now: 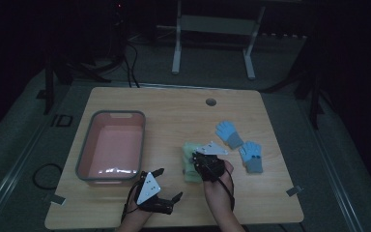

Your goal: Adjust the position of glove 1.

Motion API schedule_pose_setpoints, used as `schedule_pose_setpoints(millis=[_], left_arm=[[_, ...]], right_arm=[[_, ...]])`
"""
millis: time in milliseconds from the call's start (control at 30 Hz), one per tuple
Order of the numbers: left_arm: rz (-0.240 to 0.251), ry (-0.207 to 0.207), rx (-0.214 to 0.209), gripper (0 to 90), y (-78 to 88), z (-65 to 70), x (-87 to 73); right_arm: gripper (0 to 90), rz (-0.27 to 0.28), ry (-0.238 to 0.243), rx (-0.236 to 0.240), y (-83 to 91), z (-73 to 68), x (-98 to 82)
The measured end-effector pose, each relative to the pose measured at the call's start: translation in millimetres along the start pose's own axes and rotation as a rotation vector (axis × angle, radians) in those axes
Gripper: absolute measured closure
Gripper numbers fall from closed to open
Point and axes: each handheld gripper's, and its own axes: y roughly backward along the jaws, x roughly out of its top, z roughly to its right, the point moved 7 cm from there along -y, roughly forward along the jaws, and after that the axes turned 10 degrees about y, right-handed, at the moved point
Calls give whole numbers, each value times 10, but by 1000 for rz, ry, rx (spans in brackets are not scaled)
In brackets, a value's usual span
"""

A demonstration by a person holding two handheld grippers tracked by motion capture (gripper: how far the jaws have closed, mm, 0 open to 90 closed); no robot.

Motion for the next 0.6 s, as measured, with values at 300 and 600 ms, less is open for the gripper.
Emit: schedule_pose_setpoints(millis=[300,600], left_arm=[[-3,2,-5,7,-2,0,0],[-13,-2,-3,8,-8,0,-3]], right_arm=[[851,-65,1,4,-217,-46,-210],[840,-115,-9,37,-385,-63,-420]])
